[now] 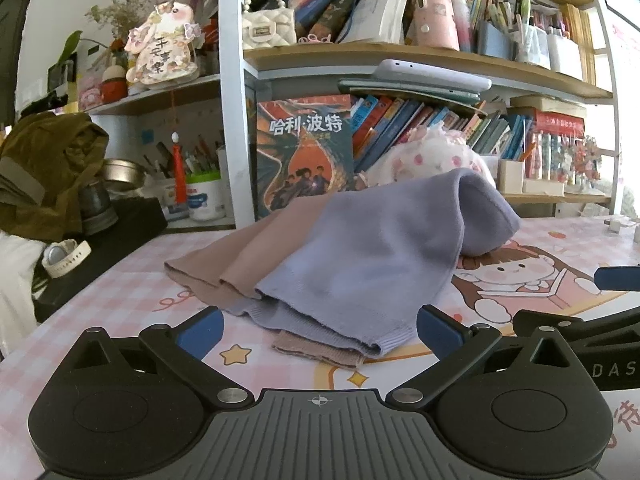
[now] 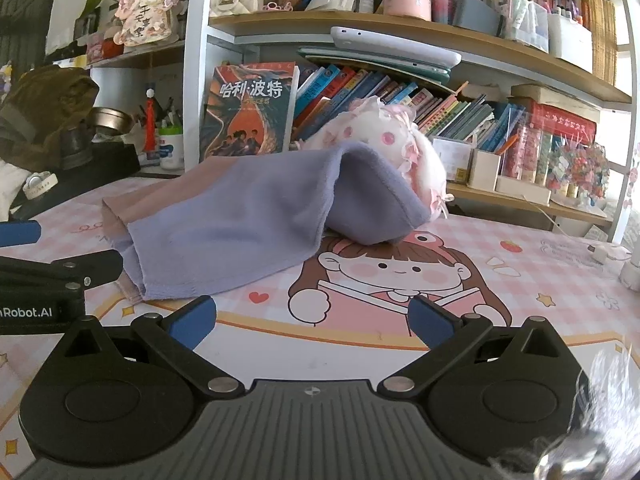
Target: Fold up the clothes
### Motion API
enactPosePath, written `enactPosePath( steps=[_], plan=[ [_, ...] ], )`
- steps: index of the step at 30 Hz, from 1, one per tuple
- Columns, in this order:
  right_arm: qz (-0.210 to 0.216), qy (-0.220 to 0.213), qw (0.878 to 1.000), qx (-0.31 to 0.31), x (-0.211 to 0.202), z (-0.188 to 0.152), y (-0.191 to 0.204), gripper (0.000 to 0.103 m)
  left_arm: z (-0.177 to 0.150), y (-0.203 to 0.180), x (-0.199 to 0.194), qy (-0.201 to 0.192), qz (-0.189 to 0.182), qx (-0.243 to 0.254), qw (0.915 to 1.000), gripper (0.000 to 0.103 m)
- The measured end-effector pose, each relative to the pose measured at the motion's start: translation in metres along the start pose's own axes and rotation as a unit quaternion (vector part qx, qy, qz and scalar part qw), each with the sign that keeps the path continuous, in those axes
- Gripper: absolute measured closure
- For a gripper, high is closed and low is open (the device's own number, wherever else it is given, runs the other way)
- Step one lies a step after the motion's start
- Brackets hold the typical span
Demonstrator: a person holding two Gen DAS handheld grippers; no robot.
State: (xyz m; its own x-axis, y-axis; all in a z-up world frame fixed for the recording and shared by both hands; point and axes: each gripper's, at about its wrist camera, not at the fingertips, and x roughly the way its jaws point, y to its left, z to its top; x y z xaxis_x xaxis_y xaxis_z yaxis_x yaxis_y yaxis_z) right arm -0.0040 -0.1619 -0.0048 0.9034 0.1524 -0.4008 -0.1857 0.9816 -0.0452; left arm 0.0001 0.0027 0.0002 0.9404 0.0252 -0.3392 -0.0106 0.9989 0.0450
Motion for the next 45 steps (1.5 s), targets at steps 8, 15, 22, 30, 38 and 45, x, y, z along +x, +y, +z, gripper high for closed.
enactPosePath(
  steps=[8,15,22,30,38,45],
  plan=[
    [0.002,-0.002,1.000,0.010,0.0001,-0.0003,-0.0052,0.000,0.0007,-0.0060,0.0004,0.003,0.005,0.009,0.9999,0.000],
    [0.002,-0.001,1.000,0.008,0.0003,0.0003,-0.0032,0.000,-0.0006,-0.0048,0.0004,0.000,0.001,0.010,1.0000,0.000],
    [0.003,-0.001,1.000,0.010,0.0007,-0.0008,-0.0031,0.000,-0.0010,-0.0038,0.0004,0.000,0.000,0.010,0.9999,0.000],
    [0.004,-0.001,1.000,0.011,0.0006,-0.0004,-0.0031,0.000,-0.0005,-0.0042,0.0006,0.002,0.001,0.010,0.9999,0.000],
    [0.004,-0.001,1.000,0.011,0.0007,-0.0004,-0.0035,0.000,-0.0006,-0.0037,0.0010,0.002,0.004,0.008,1.0000,0.000],
    [0.004,-0.001,1.000,0.011,0.0006,-0.0005,-0.0039,0.000,-0.0013,-0.0034,0.0011,0.002,0.006,0.008,1.0000,0.000]
  ],
)
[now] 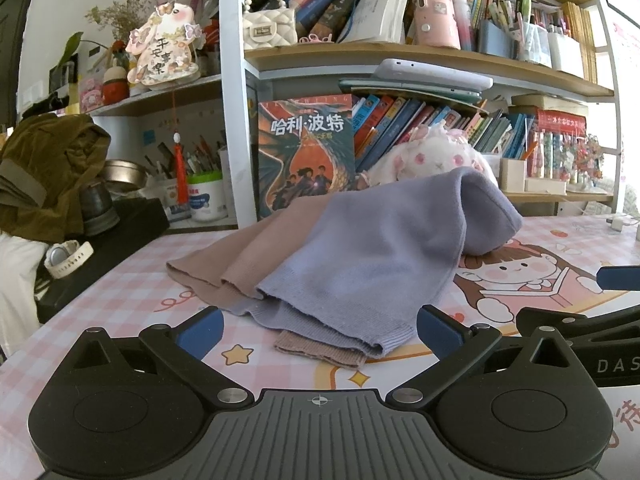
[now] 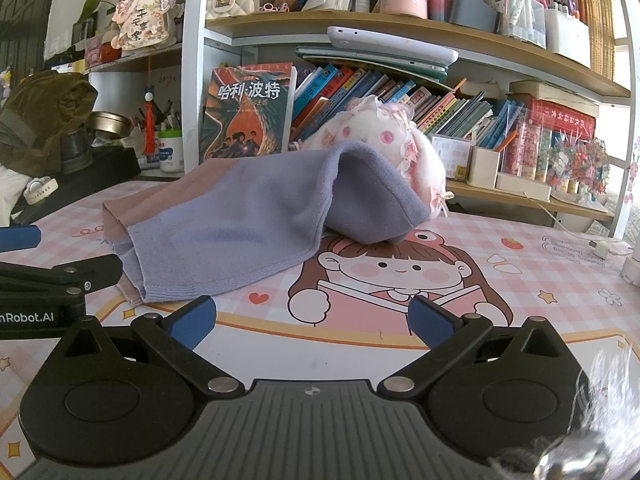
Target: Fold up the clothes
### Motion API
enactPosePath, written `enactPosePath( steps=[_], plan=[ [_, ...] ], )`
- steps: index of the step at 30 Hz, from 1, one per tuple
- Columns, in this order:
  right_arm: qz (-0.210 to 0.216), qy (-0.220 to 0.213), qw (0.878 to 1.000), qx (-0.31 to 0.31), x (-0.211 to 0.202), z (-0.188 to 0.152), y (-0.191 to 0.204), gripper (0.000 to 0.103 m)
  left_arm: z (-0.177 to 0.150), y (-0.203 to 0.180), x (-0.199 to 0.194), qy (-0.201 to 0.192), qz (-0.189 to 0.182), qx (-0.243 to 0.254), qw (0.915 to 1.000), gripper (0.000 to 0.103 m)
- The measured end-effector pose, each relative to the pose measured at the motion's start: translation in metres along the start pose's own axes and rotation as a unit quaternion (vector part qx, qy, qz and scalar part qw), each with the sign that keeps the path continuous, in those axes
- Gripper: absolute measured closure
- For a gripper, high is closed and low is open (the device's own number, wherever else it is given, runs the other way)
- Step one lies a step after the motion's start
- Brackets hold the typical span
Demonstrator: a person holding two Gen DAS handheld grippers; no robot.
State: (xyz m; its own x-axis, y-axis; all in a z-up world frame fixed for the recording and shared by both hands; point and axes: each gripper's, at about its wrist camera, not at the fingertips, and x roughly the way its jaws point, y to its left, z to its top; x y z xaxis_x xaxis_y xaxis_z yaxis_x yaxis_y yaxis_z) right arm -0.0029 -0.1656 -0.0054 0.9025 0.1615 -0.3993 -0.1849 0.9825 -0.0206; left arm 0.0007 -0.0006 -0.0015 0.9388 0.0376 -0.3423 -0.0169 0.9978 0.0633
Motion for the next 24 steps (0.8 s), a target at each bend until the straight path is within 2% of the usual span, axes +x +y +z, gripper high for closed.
enactPosePath(
  steps=[24],
  plan=[
    [0.001,0.000,1.000,0.001,0.0003,-0.0003,0.0000,0.000,0.0017,0.0002,-0.0002,0.000,0.000,-0.001,1.0000,0.000]
  ],
)
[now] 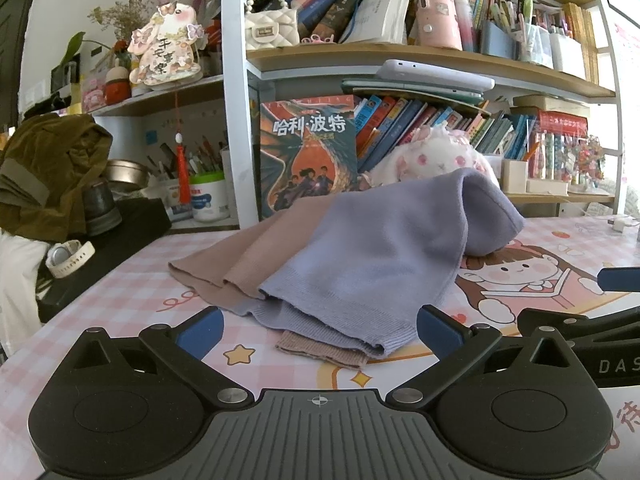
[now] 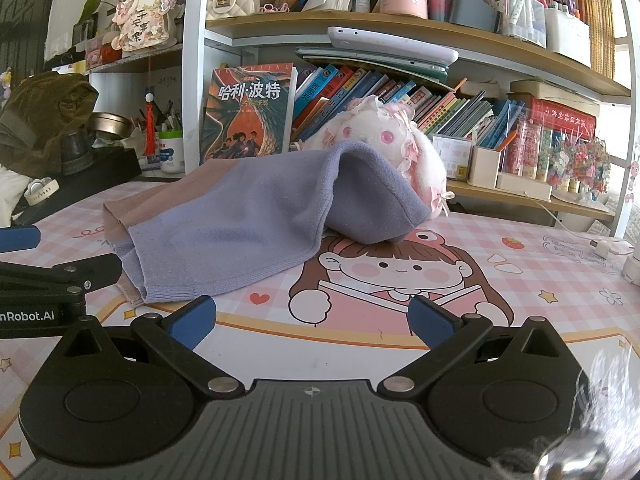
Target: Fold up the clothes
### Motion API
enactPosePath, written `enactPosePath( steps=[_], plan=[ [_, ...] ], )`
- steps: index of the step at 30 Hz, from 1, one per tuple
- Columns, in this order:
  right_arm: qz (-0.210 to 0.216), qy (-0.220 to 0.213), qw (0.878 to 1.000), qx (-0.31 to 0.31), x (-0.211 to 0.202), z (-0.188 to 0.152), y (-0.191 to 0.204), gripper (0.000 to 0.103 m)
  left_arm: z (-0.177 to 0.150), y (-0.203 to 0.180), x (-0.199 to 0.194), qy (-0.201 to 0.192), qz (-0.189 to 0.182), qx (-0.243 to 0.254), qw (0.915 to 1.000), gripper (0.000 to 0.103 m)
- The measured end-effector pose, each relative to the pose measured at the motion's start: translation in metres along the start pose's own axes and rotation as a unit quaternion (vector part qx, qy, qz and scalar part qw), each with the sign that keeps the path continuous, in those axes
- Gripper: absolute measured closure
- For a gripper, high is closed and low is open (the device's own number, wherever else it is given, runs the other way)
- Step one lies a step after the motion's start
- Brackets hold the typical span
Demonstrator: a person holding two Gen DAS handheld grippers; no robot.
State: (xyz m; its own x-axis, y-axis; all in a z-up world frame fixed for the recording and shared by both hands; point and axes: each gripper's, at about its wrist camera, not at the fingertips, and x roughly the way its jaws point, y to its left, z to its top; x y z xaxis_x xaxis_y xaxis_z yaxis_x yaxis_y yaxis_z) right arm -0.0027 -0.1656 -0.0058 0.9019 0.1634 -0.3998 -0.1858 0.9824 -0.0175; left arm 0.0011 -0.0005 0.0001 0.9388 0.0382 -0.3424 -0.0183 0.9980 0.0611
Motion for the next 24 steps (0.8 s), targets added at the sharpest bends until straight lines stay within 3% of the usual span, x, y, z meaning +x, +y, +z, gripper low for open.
enactPosePath(
  steps=[24],
  plan=[
    [0.003,-0.006,1.000,0.016,-0.0025,-0.0002,-0.0051,0.000,0.0006,-0.0037,0.0004,0.002,0.000,0.008,1.0000,0.000]
  ],
)
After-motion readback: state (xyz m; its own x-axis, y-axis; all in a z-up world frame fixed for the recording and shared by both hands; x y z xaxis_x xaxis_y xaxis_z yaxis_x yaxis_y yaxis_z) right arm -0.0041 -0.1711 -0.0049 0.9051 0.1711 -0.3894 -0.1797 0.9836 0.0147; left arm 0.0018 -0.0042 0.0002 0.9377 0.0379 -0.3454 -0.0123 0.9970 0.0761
